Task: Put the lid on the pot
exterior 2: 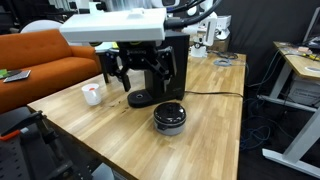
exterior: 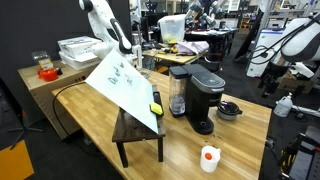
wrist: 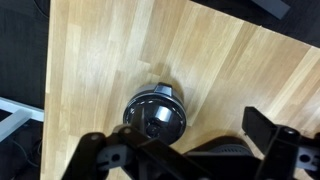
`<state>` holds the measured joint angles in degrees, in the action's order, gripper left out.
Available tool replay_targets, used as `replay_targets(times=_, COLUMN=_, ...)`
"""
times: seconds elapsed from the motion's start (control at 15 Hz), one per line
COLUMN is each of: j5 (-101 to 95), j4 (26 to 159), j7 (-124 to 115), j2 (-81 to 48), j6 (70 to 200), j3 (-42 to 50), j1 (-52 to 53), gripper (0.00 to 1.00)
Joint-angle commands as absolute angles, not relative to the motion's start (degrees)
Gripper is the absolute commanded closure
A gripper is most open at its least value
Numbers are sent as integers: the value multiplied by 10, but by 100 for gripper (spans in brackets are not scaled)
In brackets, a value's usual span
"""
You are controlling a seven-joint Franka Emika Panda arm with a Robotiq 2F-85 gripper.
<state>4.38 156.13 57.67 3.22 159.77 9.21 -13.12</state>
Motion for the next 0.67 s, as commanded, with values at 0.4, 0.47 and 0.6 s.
replay_targets(times=0.4, j5=40, j4=1561, j7=570, j2=26, j6=1597, j3=105, j1=-115, gripper=0)
replay_targets(times=0.47, j5=40, j4=1561, j7=570, j2=26, j6=1597, j3=105, j1=-115, gripper=0)
replay_targets(times=0.6, j5=40, j4=1561, j7=570, j2=26, j6=1597, j3=105, j1=-115, gripper=0)
